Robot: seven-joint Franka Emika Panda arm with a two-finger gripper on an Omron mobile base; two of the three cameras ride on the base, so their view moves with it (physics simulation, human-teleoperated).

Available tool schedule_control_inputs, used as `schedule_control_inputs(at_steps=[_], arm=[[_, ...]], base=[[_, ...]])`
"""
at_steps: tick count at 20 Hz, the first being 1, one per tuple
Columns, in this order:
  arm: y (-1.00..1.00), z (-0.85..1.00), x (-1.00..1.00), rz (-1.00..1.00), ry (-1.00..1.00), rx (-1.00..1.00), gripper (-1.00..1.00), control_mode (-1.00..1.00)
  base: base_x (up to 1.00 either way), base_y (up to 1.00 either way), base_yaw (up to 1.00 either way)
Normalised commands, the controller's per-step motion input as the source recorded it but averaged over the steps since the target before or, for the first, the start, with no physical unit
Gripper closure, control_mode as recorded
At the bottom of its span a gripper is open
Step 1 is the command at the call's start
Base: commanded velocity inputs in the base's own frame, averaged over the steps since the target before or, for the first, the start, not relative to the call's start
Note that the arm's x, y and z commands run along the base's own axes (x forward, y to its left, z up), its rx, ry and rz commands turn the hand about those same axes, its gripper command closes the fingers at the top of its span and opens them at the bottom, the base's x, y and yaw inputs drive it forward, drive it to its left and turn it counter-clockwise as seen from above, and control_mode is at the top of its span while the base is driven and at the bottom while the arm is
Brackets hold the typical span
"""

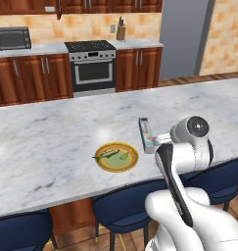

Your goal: Retrieve the tupperware and aluminum foil from the cabinet and place them on the dining counter near the plate with lemon wedge and fish to prepare for storing leftovers.

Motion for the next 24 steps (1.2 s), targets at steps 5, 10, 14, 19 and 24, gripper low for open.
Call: schedule_control_inputs(at_steps=[5, 10, 14, 19, 24], arm=[[-0.01, 1.00, -0.76, 0.00, -0.09, 0.00, -1.00, -1.00], [-0.01, 0.91, -0.75, 0.02, 0.00, 0.00, -1.00, -1.00], [0.22, 0.13, -0.96, 0.14, 0.01, -0.01, -1.00, -1.00], [0.00, 0.00, 0.00, 0.00, 0.00, 0.00, -1.00, 1.00], [0.00, 0.00, 0.00, 0.00, 0.00, 0.00, -1.00, 1.00]], base=[[0.00, 0.00, 0.00], [0.00, 0.00, 0.00], [0.00, 0.00, 0.00], [-0.84, 0.84, 0.35], [-0.04, 1.00, 0.46]])
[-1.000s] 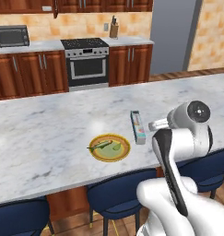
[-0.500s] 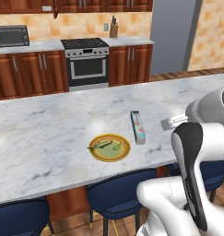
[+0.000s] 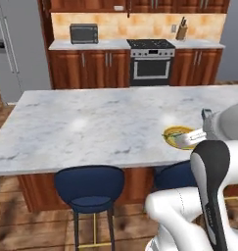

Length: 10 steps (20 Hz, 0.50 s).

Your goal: Retrieve the tupperware and aluminum foil from the cabinet and place them on the dining counter near the plate with lemon wedge and fish to prepare for storing leftovers.

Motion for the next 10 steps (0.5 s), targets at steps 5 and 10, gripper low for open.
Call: schedule_control_inputs(at_steps=[5, 10], arm=[[0.00, 0.00, 0.00, 0.00, 0.00, 0.00, -1.00, 1.00], [0.00, 0.00, 0.00, 0.00, 0.00, 0.00, -1.00, 1.00]], base=[[0.04, 1.00, 0.41], [0.20, 1.00, 0.34]])
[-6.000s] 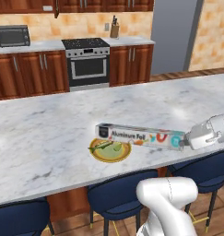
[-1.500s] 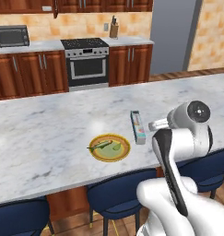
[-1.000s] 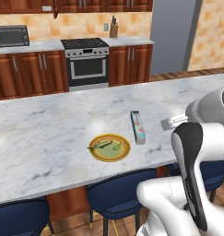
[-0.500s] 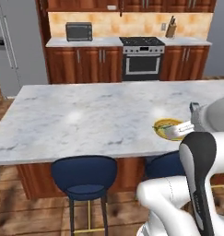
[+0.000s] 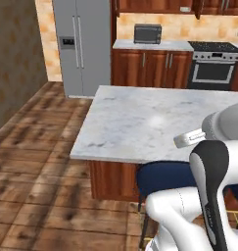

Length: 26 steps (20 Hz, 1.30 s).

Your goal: Retrieve the tupperware and aluminum foil from the cabinet and place them on the dining counter near the plate with lemon wedge and fish to prepare for storing leftovers.

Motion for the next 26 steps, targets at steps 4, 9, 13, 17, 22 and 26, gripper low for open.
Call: schedule_control_inputs(at_steps=[4, 9, 13, 17, 22, 26], arm=[[0.00, 0.00, 0.00, 0.00, 0.00, 0.00, -1.00, 1.00], [0.00, 0.00, 0.00, 0.00, 0.00, 0.00, -1.00, 1.00], [0.00, 0.00, 0.00, 0.00, 0.00, 0.00, -1.00, 1.00], [0.00, 0.00, 0.00, 0.00, 0.00, 0.00, -1.00, 1.00], [0.00, 0.00, 0.00, 0.00, 0.00, 0.00, -1.00, 1.00], [0.00, 0.00, 0.00, 0.00, 0.00, 0.00, -1.00, 1.00]], base=[[0.40, 1.00, 0.24], [0.78, 1.00, 0.14], [1.00, 1.00, 0.03], [1.00, 1.00, -0.07], [1.00, 1.00, -0.33], [1.00, 1.00, -0.45]])
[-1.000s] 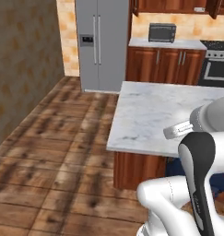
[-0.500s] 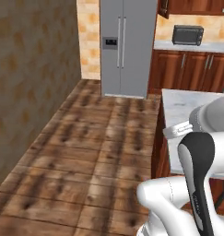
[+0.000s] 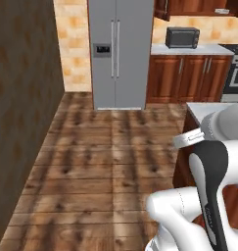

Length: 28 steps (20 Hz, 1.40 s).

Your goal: Retrieve the tupperware and aluminum foil from the cabinet and place them on the dining counter near the plate with lemon wedge and fish to prepare for storing leftovers.

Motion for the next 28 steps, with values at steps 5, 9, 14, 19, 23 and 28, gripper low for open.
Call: schedule_control_inputs(at_steps=[5, 9, 14, 19, 23, 28], arm=[[0.00, 0.00, 0.00, 0.00, 0.00, 0.00, -1.00, 1.00], [0.00, 0.00, 0.00, 0.00, 0.00, 0.00, -1.00, 1.00], [0.00, 0.00, 0.00, 0.00, 0.00, 0.00, -1.00, 1.00], [0.00, 0.00, 0.00, 0.00, 0.00, 0.00, -1.00, 1.00], [0.00, 0.00, 0.00, 0.00, 0.00, 0.00, -1.00, 1.00], [0.00, 0.00, 0.00, 0.00, 0.00, 0.00, -1.00, 1.00]], base=[[1.00, 0.98, -0.55], [1.00, 0.86, -0.56], [1.00, 0.58, -0.44], [1.00, 0.18, -0.30], [1.00, 0.00, -0.32], [1.00, 0.03, -0.32]])
